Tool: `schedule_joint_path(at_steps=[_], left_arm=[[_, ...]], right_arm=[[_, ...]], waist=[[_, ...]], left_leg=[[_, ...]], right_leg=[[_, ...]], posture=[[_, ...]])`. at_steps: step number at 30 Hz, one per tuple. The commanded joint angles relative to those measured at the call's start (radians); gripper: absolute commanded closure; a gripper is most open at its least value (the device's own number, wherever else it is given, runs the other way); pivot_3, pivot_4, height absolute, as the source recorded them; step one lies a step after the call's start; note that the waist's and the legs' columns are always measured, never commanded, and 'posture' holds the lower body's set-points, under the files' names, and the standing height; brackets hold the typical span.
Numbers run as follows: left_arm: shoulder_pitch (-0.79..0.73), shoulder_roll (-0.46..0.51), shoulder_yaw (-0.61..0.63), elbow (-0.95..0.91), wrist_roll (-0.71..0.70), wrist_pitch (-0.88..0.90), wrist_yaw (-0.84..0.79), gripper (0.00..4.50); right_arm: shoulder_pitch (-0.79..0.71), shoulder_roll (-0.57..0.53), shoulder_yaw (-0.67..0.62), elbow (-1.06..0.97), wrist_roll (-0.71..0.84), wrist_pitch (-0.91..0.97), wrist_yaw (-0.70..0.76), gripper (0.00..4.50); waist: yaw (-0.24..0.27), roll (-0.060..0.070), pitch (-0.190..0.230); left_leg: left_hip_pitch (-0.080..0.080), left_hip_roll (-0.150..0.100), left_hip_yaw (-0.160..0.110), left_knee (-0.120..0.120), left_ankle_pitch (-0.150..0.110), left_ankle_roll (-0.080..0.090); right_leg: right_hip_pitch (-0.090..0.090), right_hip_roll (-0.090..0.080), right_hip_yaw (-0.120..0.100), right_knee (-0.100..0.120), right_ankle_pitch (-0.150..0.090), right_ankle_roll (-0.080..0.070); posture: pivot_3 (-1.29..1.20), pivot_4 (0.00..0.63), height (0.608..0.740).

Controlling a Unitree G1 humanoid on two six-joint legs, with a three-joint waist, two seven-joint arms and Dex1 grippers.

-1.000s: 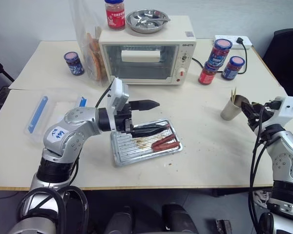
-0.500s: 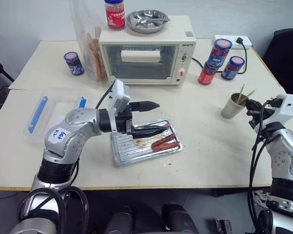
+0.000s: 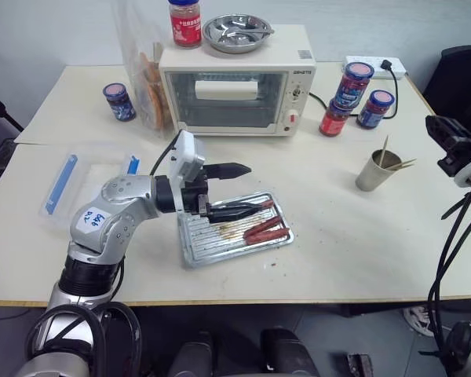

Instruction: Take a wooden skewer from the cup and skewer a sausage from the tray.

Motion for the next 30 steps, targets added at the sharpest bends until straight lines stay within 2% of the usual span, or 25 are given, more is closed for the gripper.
schedule_joint_path(at_steps=[1, 2, 5, 9, 17, 26, 30], left_arm=[[0.002, 0.043, 0.053, 0.012, -0.005, -0.018, -0.030, 0.00], [-0.002, 0.039, 0.054, 0.019, -0.001, -0.020, -0.026, 0.00], [-0.014, 0.018, 0.041, 0.033, 0.016, -0.038, -0.012, 0.00], [-0.018, -0.006, 0.036, 0.028, 0.022, -0.041, -0.003, 0.00], [-0.019, -0.024, 0.024, 0.018, 0.031, -0.042, 0.000, 0.00], [-0.022, -0.024, 0.004, 0.020, 0.055, -0.048, -0.014, 0.00], [-0.018, -0.022, 0.006, 0.009, 0.053, -0.045, -0.011, 0.00]], right_arm=[[0.093, -0.060, 0.008, -0.078, -0.047, 0.012, 0.003, 4.15], [0.114, -0.042, 0.013, -0.081, -0.063, 0.002, -0.019, 4.15], [0.180, 0.011, 0.039, -0.113, -0.112, -0.034, -0.064, 3.64], [0.252, 0.057, 0.083, -0.145, -0.180, -0.086, -0.088, 2.59], [0.223, 0.153, 0.075, -0.090, -0.197, -0.147, -0.119, 2.59], [0.144, 0.170, 0.099, 0.011, -0.225, -0.212, -0.106, 2.59], [0.130, 0.187, 0.116, 0.045, -0.240, -0.239, -0.107, 3.35]], waist=[[0.001, 0.000, 0.000], [0.003, 0.000, 0.000], [0.002, 0.000, 0.000], [0.002, 0.000, 0.000], [-0.001, 0.000, 0.000], [0.000, 0.000, 0.000], [-0.001, 0.000, 0.000]], left_leg=[[0.000, 0.000, 0.000, 0.000, 0.000, 0.000], [-0.001, 0.000, 0.000, 0.000, 0.000, 0.001], [-0.001, -0.001, 0.000, 0.000, -0.001, 0.001], [-0.002, -0.001, 0.000, 0.001, -0.001, 0.001], [-0.002, -0.001, 0.000, 0.001, 0.000, 0.001], [-0.001, -0.001, 0.000, 0.001, 0.000, 0.001], [-0.001, -0.001, 0.000, 0.001, 0.000, 0.001]], right_leg=[[0.000, 0.000, 0.000, -0.001, 0.000, 0.000], [0.000, 0.000, 0.000, -0.001, 0.000, 0.000], [0.000, -0.001, 0.000, -0.001, 0.000, 0.000], [0.000, -0.001, 0.000, 0.000, 0.000, 0.000], [-0.001, 0.000, 0.000, 0.000, 0.000, 0.000], [-0.001, 0.000, 0.000, 0.000, 0.000, 0.000], [-0.001, 0.000, 0.000, 0.000, 0.000, 0.000]], posture=[[0.00, 0.150, 0.740], [0.00, 0.150, 0.740], [0.00, 0.150, 0.740], [0.00, 0.150, 0.740], [0.00, 0.150, 0.740], [0.00, 0.150, 0.740], [0.00, 0.150, 0.740]])
